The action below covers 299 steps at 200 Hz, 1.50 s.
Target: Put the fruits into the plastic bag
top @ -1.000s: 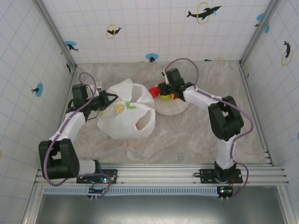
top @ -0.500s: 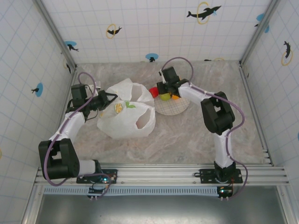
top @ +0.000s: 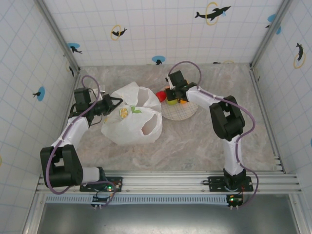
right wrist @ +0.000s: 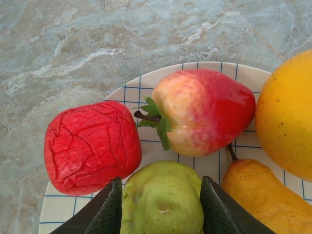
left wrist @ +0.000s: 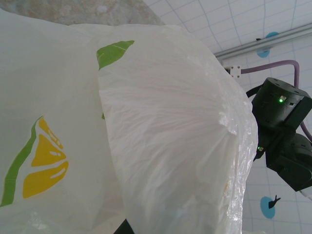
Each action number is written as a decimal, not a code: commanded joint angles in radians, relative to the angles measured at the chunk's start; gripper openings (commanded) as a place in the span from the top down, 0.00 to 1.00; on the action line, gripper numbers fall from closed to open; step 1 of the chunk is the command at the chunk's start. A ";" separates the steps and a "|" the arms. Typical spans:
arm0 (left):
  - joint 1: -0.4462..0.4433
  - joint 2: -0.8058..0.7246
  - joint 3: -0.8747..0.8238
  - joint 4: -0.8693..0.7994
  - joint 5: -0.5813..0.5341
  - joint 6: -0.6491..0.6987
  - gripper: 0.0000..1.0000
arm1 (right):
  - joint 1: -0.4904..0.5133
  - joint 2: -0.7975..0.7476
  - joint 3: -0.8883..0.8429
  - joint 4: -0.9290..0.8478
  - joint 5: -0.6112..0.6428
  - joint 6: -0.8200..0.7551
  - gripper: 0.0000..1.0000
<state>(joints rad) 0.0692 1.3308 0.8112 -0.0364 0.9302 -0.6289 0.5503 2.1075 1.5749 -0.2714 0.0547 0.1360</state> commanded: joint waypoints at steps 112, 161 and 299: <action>0.010 0.001 -0.013 0.015 0.024 -0.011 1.00 | 0.031 -0.269 -0.339 0.018 0.004 0.020 0.42; 0.011 0.001 -0.015 0.015 0.024 -0.012 1.00 | 0.043 -0.227 -0.336 0.022 0.021 0.016 0.19; 0.011 0.002 -0.015 0.015 0.024 -0.015 1.00 | 0.043 -0.155 -0.311 0.037 0.012 -0.036 0.38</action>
<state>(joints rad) 0.0692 1.3308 0.8112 -0.0364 0.9314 -0.6361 0.5907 1.9659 1.2510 -0.2493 0.0704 0.1143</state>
